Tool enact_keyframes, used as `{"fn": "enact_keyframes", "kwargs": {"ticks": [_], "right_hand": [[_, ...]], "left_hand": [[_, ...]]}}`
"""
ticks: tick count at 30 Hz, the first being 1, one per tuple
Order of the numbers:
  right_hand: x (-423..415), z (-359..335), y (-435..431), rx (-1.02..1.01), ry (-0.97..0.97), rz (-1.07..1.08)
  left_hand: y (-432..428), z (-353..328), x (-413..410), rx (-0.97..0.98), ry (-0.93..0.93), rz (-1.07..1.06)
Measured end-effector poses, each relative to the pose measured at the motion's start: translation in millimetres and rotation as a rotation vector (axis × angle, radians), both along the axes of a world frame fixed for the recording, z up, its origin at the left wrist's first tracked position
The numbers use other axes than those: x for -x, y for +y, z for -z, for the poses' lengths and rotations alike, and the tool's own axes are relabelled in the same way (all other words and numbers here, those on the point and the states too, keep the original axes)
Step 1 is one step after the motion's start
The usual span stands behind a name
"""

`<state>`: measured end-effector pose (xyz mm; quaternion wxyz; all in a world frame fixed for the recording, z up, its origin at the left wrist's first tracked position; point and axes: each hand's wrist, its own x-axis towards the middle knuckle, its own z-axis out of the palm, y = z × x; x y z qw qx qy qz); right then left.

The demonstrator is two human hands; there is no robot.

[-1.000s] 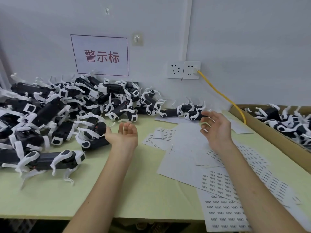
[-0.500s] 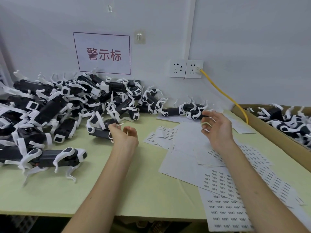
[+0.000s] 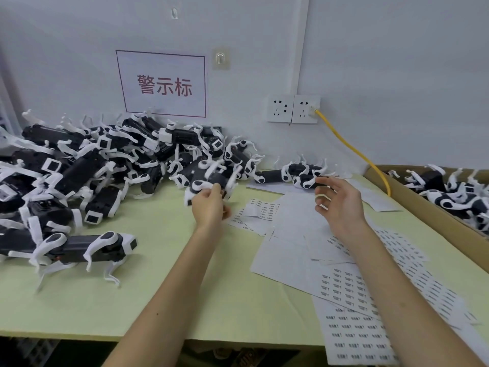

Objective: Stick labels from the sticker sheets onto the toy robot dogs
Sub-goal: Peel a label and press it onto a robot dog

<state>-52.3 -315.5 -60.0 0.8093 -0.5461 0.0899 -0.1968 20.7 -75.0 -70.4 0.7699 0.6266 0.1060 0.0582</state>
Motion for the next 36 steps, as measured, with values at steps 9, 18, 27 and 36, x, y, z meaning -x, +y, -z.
{"fn": "enact_keyframes", "kwargs": {"ticks": [9,18,27,36], "right_hand": [[-1.0,0.6,1.5,0.082,0.038,-0.02],[-1.6,1.8,18.6,0.319,-0.092,-0.164],[-2.7,5.5,19.2,0.281,-0.072,-0.126],[-3.5,7.6,15.8,0.176,-0.004,-0.017]], "left_hand": [[-6.8,13.3,4.3,-0.888,-0.426,-0.03],[-21.4,8.3,25.7,-0.69,-0.925,0.361],[-26.5,-1.0,33.8,-0.242,-0.557,0.553],[-15.4,-2.2,23.5,0.031,-0.361,0.29]]}}
